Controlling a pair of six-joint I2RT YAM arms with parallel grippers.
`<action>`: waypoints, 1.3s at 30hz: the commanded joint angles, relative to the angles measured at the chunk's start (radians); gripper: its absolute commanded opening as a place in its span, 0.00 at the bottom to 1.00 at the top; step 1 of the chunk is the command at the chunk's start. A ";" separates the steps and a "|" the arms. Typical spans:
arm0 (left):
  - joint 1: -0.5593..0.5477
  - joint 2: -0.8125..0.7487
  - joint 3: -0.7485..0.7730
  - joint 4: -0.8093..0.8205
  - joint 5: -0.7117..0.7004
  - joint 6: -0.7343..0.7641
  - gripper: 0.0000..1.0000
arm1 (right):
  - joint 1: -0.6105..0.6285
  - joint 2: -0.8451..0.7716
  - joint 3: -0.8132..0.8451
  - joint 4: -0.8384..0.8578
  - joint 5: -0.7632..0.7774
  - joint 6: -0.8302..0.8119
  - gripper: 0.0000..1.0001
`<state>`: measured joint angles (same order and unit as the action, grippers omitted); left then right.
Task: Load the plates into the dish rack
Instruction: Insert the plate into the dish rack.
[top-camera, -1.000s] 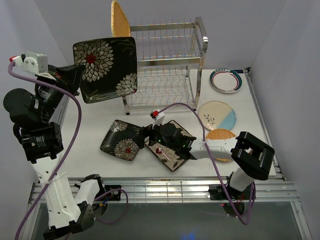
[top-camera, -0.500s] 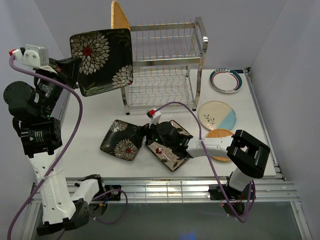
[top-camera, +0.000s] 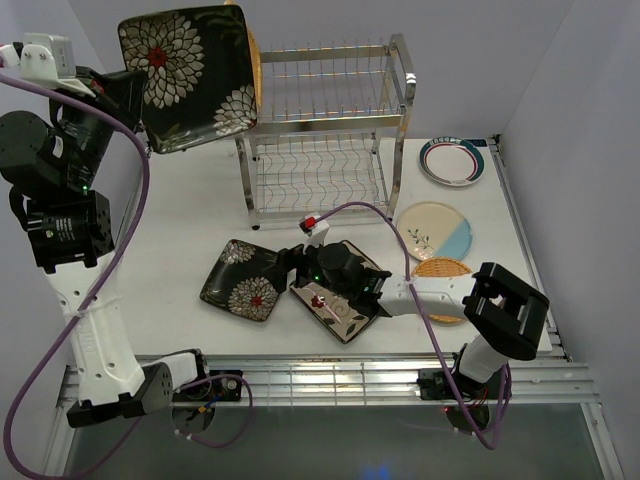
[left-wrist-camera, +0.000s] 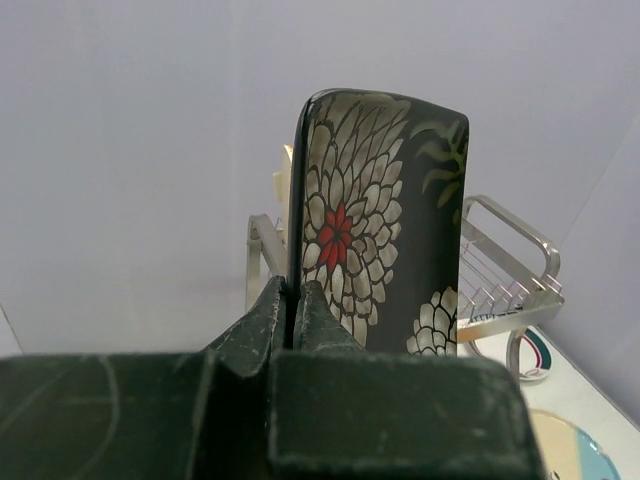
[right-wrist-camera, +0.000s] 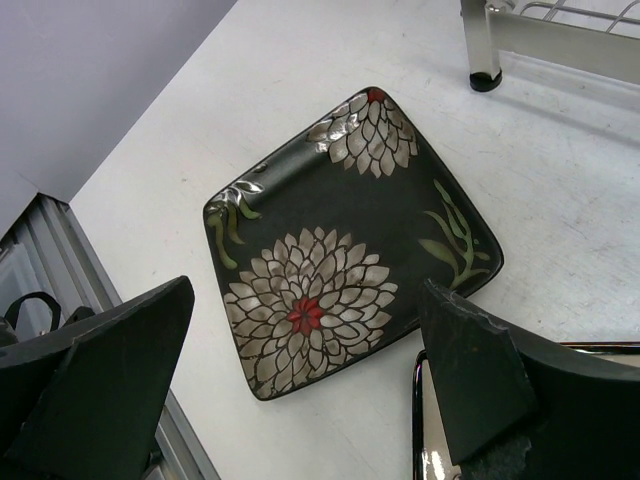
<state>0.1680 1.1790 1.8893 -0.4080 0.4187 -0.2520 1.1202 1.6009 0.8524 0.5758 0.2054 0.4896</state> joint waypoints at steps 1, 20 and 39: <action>-0.001 0.030 0.096 0.123 -0.081 -0.041 0.00 | 0.000 -0.038 -0.009 0.026 0.035 -0.013 0.98; -0.005 0.107 0.211 0.124 -0.090 -0.075 0.00 | 0.000 -0.030 0.008 0.012 0.037 -0.009 0.98; -0.373 -0.094 -0.157 0.323 -0.352 0.132 0.00 | 0.000 -0.013 0.020 0.015 0.025 -0.019 0.98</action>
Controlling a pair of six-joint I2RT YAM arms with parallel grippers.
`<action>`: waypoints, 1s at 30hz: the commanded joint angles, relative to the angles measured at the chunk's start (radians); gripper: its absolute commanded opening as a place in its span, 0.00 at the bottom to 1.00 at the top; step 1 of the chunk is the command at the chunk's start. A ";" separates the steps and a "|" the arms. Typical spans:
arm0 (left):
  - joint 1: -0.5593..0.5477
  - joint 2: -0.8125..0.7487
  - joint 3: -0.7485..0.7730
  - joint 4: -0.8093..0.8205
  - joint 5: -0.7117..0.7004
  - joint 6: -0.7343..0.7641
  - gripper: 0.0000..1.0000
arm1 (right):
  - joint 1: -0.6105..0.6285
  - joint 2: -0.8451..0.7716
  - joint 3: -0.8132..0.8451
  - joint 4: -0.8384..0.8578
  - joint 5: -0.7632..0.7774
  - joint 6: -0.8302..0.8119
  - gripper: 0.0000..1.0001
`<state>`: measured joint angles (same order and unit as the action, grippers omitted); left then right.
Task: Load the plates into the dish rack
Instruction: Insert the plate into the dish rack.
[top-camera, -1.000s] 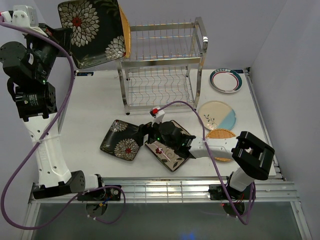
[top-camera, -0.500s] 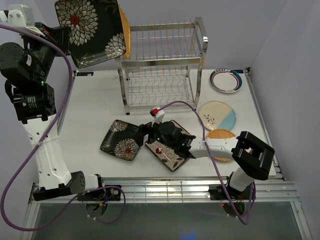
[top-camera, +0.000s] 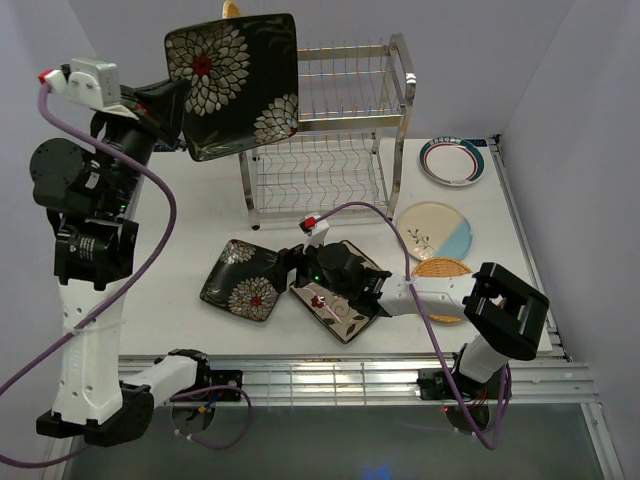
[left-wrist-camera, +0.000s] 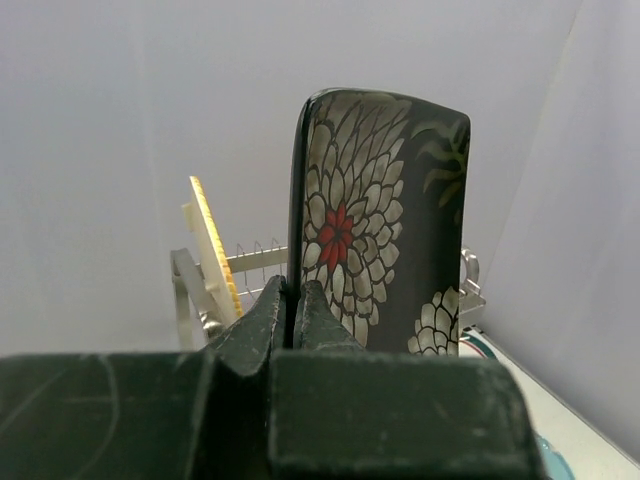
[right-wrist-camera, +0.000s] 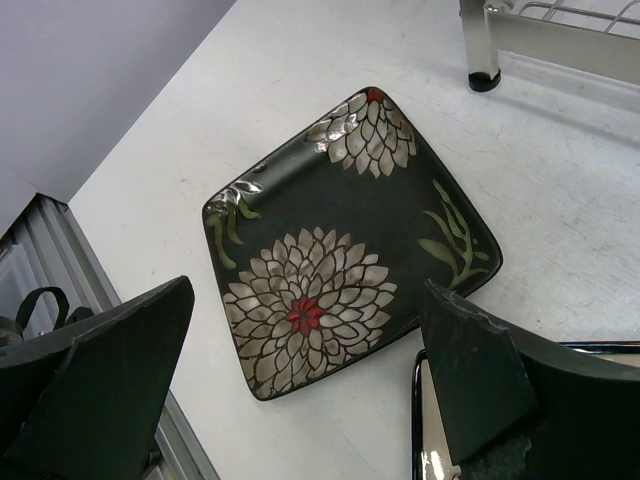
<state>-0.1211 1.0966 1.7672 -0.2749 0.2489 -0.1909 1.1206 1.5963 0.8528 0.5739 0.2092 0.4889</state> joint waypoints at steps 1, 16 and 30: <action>-0.115 -0.012 -0.049 0.201 -0.238 0.118 0.00 | -0.001 -0.010 0.017 0.017 0.025 -0.016 0.98; -0.218 0.100 0.044 0.180 -0.375 0.228 0.00 | -0.001 0.030 0.069 -0.009 0.015 -0.016 0.98; -0.362 0.270 0.216 0.201 -0.577 0.376 0.00 | -0.002 0.036 0.066 -0.016 0.027 -0.015 0.98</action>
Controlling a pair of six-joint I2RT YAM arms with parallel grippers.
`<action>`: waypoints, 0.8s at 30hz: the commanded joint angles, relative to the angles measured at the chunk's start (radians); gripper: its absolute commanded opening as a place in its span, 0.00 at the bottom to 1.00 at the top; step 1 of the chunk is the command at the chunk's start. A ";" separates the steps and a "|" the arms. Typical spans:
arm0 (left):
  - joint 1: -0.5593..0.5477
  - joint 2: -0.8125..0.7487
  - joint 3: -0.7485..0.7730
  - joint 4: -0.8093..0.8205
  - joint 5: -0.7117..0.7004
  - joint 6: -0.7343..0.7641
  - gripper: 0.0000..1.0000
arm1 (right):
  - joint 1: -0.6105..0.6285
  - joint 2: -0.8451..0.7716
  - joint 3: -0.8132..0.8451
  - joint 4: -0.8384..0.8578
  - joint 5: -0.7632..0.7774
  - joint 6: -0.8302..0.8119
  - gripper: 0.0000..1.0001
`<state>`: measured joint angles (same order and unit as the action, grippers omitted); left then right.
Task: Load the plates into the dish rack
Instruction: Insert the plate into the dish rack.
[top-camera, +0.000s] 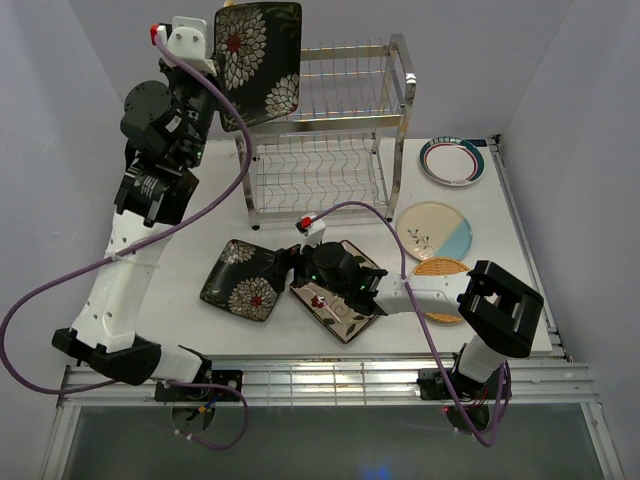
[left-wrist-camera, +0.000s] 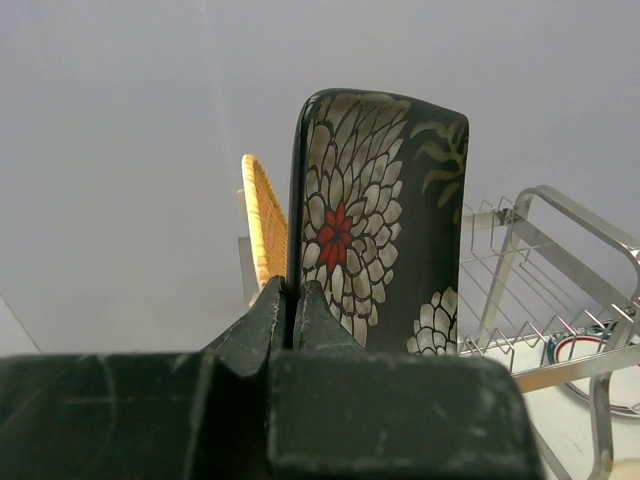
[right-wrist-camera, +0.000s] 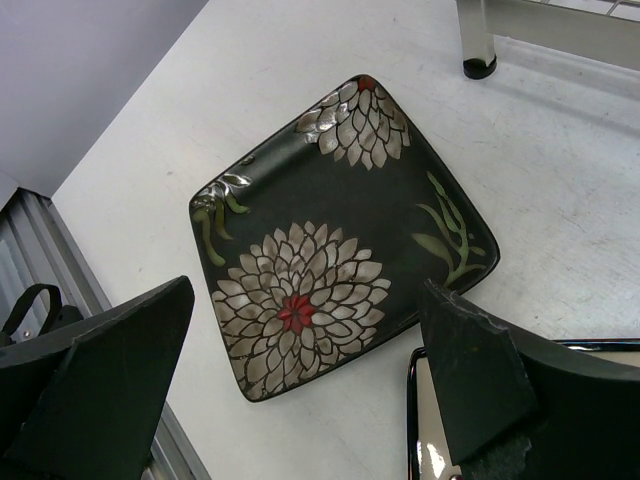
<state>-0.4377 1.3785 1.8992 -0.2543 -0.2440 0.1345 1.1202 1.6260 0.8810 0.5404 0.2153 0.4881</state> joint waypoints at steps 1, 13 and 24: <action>-0.061 0.007 0.092 0.194 -0.109 0.071 0.00 | -0.003 0.005 0.039 0.018 0.021 -0.014 0.98; -0.230 0.162 0.268 0.388 -0.379 0.404 0.00 | -0.005 -0.031 0.004 0.023 0.029 -0.013 0.98; -0.237 0.235 0.363 0.450 -0.445 0.511 0.00 | -0.008 -0.051 -0.019 0.026 0.024 -0.008 0.98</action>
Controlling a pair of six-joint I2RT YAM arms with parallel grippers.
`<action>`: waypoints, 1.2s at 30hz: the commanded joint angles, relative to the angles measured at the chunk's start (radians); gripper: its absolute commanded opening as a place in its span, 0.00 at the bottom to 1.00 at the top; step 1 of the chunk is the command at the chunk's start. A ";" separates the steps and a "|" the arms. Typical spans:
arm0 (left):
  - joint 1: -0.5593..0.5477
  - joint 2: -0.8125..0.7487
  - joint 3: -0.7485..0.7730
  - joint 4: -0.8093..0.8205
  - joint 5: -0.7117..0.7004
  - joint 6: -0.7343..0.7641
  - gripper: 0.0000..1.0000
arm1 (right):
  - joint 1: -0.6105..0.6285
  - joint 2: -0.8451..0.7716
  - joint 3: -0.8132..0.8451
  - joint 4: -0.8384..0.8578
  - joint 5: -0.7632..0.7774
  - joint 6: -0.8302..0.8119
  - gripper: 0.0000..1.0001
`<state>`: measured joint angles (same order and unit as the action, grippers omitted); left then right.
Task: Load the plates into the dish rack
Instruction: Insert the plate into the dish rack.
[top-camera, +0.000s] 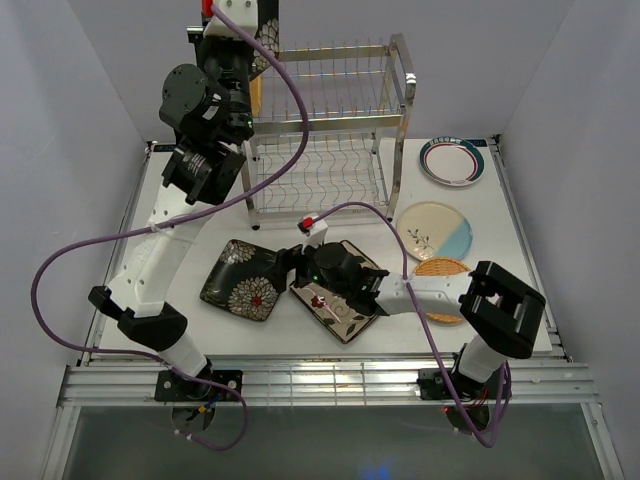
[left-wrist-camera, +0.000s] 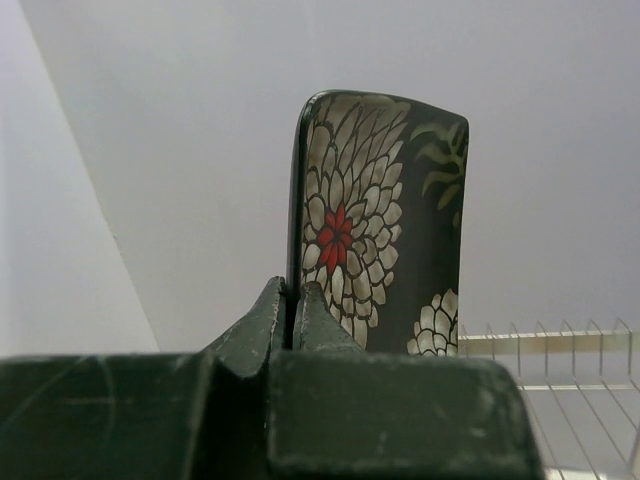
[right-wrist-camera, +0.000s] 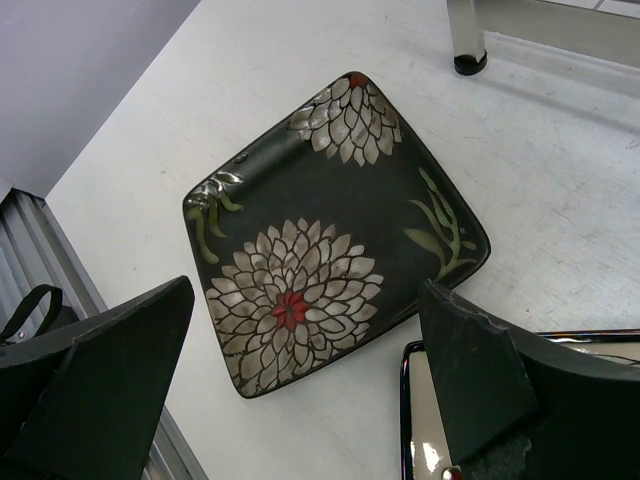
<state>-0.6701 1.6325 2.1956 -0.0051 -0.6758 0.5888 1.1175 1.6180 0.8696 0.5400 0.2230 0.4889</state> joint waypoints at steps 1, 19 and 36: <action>-0.005 -0.004 0.069 0.221 -0.021 0.071 0.00 | -0.005 -0.047 -0.009 0.026 0.019 -0.007 0.98; -0.009 0.170 0.110 0.382 -0.094 0.308 0.00 | -0.007 -0.098 -0.060 0.032 0.030 -0.004 0.98; -0.017 0.265 0.084 0.527 -0.156 0.474 0.00 | -0.018 -0.118 -0.090 0.044 0.032 0.002 0.98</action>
<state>-0.6785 1.9434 2.2272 0.3813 -0.8711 1.0328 1.1053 1.5284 0.7872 0.5423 0.2344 0.4904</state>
